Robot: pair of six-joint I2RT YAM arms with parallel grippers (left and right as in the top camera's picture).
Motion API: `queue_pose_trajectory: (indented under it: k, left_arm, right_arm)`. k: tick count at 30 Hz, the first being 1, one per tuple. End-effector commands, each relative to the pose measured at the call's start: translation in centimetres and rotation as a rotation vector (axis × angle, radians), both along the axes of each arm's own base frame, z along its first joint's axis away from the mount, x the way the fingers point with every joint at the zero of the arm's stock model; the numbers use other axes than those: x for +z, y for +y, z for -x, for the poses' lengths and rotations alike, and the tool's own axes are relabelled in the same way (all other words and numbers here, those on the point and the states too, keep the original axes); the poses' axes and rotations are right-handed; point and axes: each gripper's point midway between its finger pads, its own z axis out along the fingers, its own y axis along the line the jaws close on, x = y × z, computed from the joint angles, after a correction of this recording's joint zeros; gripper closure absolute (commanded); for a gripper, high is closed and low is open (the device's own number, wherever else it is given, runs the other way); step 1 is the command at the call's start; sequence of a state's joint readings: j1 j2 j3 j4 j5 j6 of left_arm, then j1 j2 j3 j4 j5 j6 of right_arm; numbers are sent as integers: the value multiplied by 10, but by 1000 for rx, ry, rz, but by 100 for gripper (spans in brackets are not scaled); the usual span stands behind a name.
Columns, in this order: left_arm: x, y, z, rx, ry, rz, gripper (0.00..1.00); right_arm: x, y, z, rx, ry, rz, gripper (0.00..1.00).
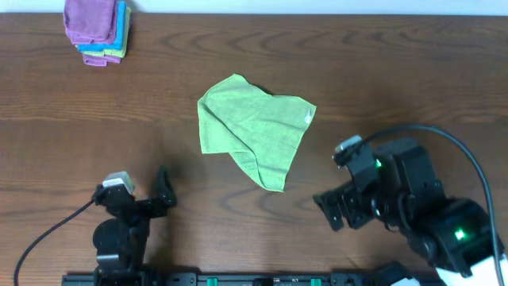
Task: Fold the cloth
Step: 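Retract the right arm and reach the left gripper to the cloth's left edge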
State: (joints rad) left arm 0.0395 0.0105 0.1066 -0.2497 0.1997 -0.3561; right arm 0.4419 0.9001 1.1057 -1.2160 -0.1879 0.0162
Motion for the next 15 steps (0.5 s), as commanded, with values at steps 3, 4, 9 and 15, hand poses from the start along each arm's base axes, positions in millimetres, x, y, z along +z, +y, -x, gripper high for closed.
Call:
queue_pose_trajectory:
  k: [3, 4, 9, 15]
  left_arm:
    - [3, -34, 5, -115, 55, 415, 5]
    - [3, -34, 4, -103, 63, 466, 5]
    - [12, -35, 3, -103, 44, 529, 5]
    - [41, -47, -1, -188, -56, 497, 4]
  right_arm:
    - [2, 1, 8, 11, 7, -17, 1]
    - [2, 1, 8, 19, 4, -13, 1]
    - [1, 0, 8, 41, -7, -2, 1]
    - [6, 0, -1, 45, -61, 11, 1]
